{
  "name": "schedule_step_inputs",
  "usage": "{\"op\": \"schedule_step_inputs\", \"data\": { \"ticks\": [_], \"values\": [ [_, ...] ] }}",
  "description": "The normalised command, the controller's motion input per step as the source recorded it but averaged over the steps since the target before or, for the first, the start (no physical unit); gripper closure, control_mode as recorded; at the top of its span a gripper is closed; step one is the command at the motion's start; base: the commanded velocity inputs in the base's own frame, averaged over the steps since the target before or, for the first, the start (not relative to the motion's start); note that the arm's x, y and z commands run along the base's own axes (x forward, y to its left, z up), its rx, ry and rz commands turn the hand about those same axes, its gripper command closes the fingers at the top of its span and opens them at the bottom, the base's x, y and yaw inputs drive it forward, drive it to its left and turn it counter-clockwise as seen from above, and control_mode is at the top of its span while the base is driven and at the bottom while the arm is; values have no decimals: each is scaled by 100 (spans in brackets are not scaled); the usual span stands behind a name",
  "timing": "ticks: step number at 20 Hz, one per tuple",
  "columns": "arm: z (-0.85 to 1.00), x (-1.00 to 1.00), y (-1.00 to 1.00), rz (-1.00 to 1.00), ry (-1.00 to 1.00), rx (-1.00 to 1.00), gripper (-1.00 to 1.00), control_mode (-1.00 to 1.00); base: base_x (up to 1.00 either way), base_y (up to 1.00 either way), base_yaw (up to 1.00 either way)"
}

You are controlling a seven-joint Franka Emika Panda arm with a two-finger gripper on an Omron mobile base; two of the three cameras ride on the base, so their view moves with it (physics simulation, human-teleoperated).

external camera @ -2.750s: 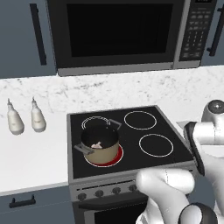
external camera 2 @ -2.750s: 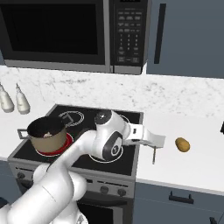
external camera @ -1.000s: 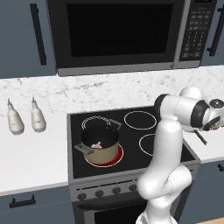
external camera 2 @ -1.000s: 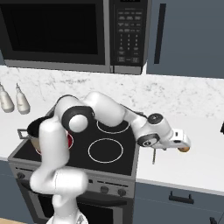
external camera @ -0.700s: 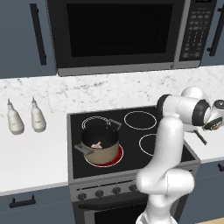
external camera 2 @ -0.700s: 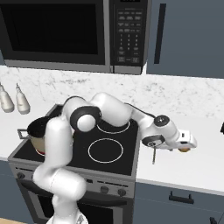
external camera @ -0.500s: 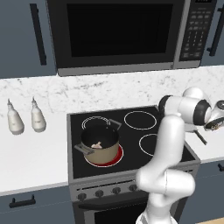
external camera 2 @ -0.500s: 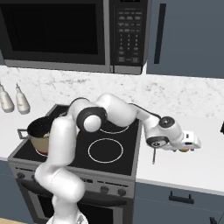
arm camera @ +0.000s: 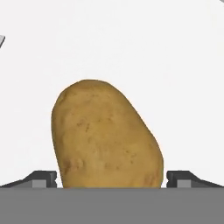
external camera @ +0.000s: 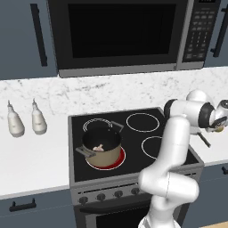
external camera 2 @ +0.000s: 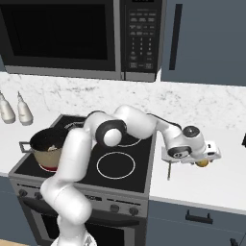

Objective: Put the garlic and potato in the pot. Retrieve the spatula and lightly stir the vegetables in the pot.

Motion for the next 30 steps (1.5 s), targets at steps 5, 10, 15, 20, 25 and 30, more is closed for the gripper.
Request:
{"op": "schedule_step_inputs", "data": {
  "ticks": [5,10,15,20,25,30],
  "values": [
    [-13,48,-20,8,12,2,-100,-100,0,0,0],
    [-26,25,-3,9,14,1,100,-100,0,0,0],
    [10,-36,47,9,-3,0,100,-100,0,0,0],
    [71,-84,100,9,-17,-5,100,-100,0,0,0],
    [99,-56,100,14,-6,-5,100,-100,0,0,0],
    [92,-32,100,22,2,0,100,-100,0,0,0]
  ]
}}
